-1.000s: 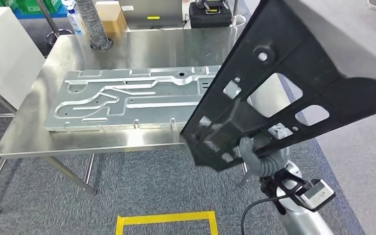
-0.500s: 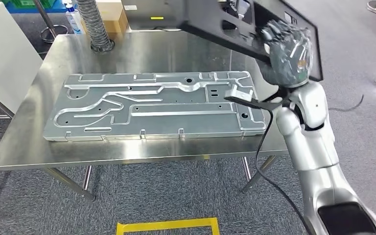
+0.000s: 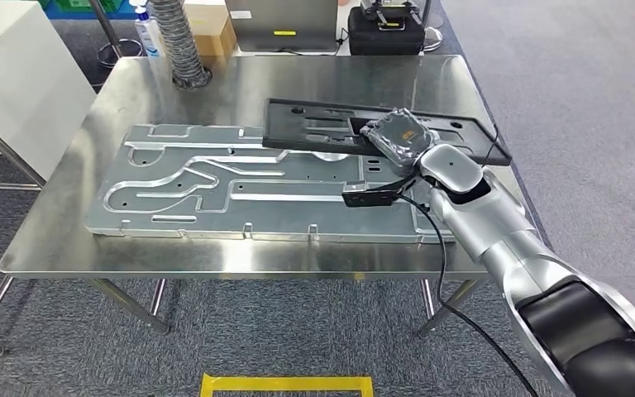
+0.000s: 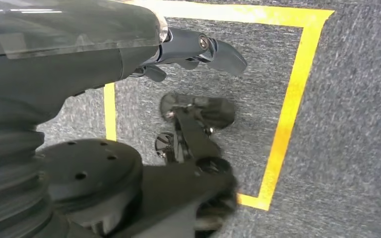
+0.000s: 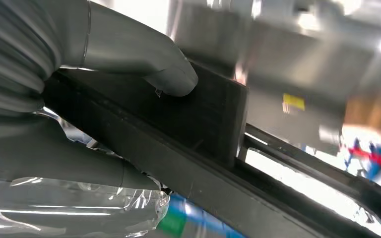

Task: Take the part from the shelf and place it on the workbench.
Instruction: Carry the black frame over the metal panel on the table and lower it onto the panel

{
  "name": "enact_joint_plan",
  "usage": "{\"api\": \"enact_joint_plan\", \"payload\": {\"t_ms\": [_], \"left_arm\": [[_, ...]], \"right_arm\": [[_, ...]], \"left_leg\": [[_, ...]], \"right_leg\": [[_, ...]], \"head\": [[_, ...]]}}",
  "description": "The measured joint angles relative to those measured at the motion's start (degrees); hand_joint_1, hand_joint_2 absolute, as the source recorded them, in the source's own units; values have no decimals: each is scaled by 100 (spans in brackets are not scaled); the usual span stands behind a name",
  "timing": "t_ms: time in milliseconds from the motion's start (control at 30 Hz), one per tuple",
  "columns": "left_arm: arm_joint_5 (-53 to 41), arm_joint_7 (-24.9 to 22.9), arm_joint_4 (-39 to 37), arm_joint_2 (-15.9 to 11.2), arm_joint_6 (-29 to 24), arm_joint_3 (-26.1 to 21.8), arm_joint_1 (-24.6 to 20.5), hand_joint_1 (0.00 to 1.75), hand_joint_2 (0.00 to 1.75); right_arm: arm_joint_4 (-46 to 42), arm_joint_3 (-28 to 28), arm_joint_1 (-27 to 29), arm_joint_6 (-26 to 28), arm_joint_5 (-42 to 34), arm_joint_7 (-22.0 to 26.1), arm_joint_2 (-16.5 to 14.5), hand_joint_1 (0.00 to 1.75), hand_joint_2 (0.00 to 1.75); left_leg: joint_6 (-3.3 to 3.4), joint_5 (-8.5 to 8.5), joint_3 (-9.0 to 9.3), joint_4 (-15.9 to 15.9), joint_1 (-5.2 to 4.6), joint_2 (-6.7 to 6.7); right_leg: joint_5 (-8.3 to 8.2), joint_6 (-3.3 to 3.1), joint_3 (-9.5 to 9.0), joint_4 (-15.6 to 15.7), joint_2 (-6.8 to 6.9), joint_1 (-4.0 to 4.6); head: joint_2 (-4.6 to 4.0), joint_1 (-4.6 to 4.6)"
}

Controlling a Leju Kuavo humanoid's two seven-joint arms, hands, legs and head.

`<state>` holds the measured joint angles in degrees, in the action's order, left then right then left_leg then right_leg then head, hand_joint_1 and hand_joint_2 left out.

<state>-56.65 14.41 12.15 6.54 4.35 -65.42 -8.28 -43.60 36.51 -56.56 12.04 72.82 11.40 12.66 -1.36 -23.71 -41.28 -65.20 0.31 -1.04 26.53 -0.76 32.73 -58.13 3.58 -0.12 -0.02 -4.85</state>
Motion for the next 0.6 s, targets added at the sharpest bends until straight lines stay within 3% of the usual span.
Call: {"api": "enact_joint_plan", "payload": {"t_ms": [33,100,167,233,300,367,400,433,533,600], "left_arm": [[11,12,0,4,0,0,5,0,175],[25,35,0,16,-1,0,28,0,175],[27,55,0,22,-8,-2,64,0,175],[27,83,0,22,-15,-4,80,0,175],[24,136,0,23,-17,-5,54,0,175],[13,195,0,24,-19,-4,25,0,175],[3,220,0,25,-21,-4,21,0,175],[-9,245,0,25,-26,-2,19,0,175],[-44,334,0,31,-64,22,14,0,175],[-68,375,0,36,-94,43,13,0,175]], "right_arm": [[168,29,-15,3,-59,-62,0,175,175],[516,97,-74,7,-141,-173,2,175,175],[764,155,-104,10,-195,-288,5,175,175],[903,167,-110,32,-239,-405,-15,175,175],[1042,168,-124,100,-255,-482,-87,175,175],[1177,168,-107,178,-257,-517,-182,175,175],[1229,168,-89,211,-256,-520,-229,175,175],[1271,168,-73,250,-252,-519,-276,175,175],[1351,169,-64,499,-187,-499,-418,175,175],[1383,175,-73,713,-125,-455,-509,175,175]], "left_leg": [[27,136,144,330,-8,-25],[110,224,272,647,-46,-84],[199,233,283,661,-58,-125],[266,237,317,688,-35,-171],[313,226,344,703,-22,-202],[344,201,356,692,-25,-215],[352,186,364,682,-28,-226],[350,168,374,668,-30,-238],[311,101,404,618,-46,-253],[263,79,396,606,-63,-243]], "right_leg": [[35,32,-17,-17,21,8],[87,100,-36,-36,75,24],[115,159,-43,-27,117,10],[238,197,24,-181,19,-33],[521,208,317,-787,-179,-67],[749,214,741,-1551,-283,-72],[731,214,877,-1729,-295,-72],[601,206,908,-1682,-297,-72],[-47,139,526,-637,-253,-43],[-162,104,341,-204,-213,-2]], "head": [[0,0],[0,-1],[0,-1],[0,0],[0,1],[0,1],[0,1],[0,1],[0,1],[0,1]]}}
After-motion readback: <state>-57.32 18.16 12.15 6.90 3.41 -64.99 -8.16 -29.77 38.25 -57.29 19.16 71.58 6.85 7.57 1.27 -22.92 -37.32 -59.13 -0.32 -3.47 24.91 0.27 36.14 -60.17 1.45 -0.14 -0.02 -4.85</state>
